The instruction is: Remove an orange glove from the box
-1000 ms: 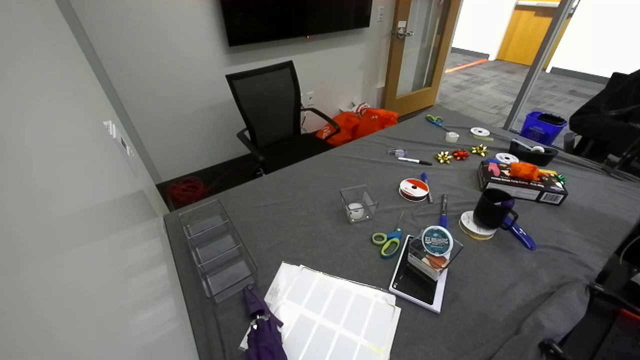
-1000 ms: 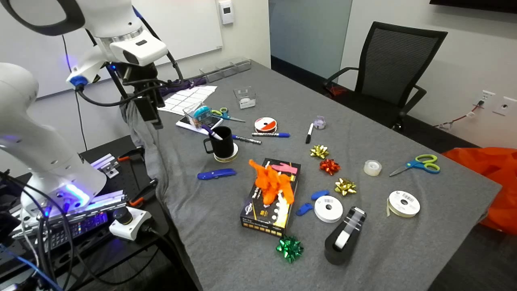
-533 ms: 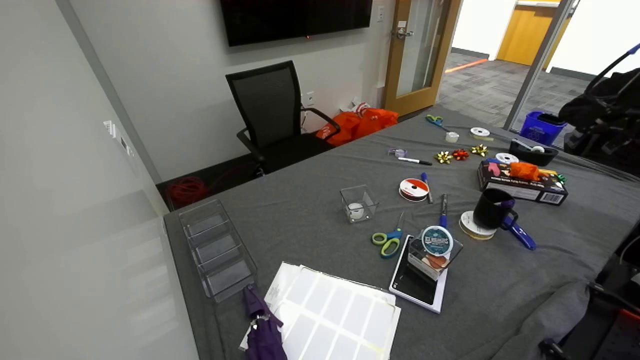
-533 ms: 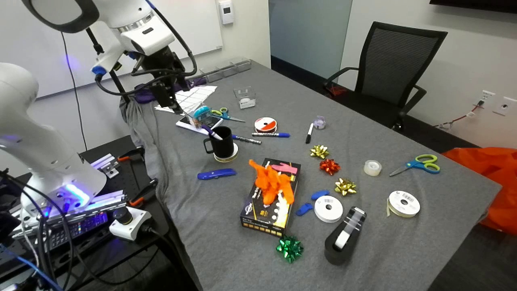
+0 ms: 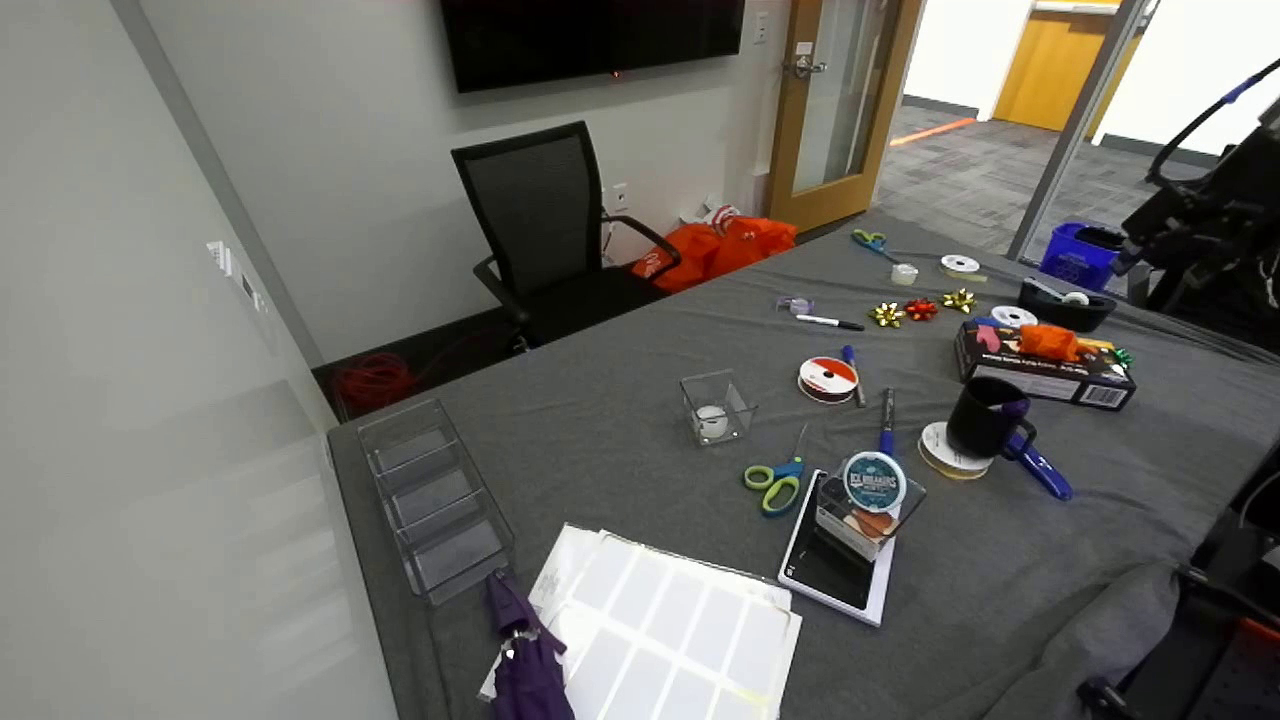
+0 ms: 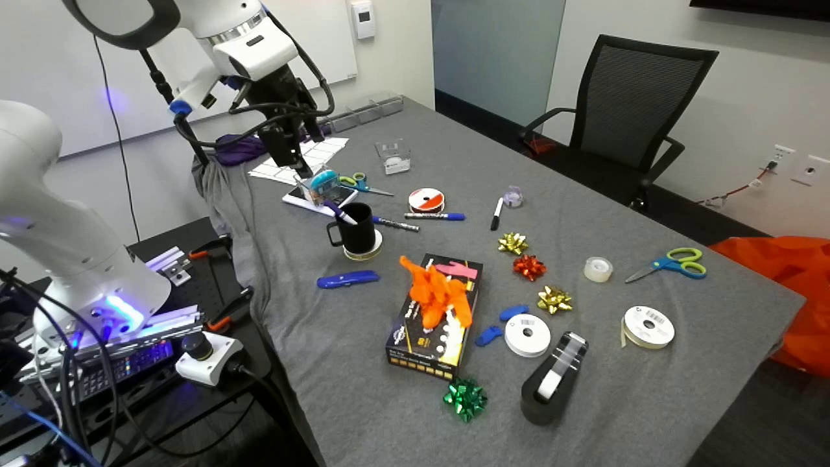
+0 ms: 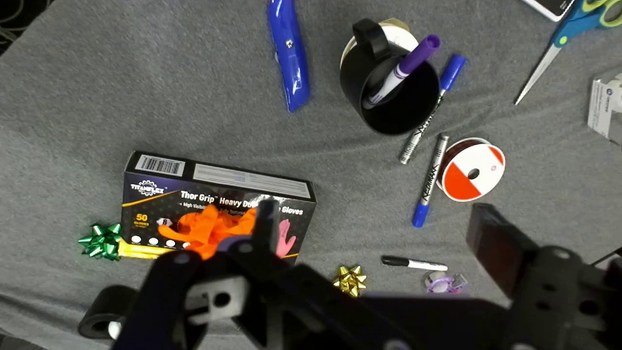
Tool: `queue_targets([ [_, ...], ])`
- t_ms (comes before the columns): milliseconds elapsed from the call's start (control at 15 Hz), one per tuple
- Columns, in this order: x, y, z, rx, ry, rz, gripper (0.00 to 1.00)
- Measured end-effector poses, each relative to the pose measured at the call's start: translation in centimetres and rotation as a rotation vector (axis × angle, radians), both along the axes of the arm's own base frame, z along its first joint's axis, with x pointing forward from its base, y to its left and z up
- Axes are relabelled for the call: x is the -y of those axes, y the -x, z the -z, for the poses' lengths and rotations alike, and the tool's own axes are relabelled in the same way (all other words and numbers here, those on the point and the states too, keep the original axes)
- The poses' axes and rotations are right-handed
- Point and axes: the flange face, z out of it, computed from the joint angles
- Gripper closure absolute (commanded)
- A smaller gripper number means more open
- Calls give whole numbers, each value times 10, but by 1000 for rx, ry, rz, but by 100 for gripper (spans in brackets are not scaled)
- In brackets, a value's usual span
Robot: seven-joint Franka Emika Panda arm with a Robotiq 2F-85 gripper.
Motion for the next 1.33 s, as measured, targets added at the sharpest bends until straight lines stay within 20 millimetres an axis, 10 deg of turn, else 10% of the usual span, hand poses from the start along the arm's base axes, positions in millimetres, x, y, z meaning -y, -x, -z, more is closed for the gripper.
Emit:
queue_targets([
  [267, 13, 0, 2, -4, 5, 17, 0],
  [867, 111, -15, 60, 73, 86, 153, 0],
  [1333, 110, -56, 135, 85, 133, 324, 0],
])
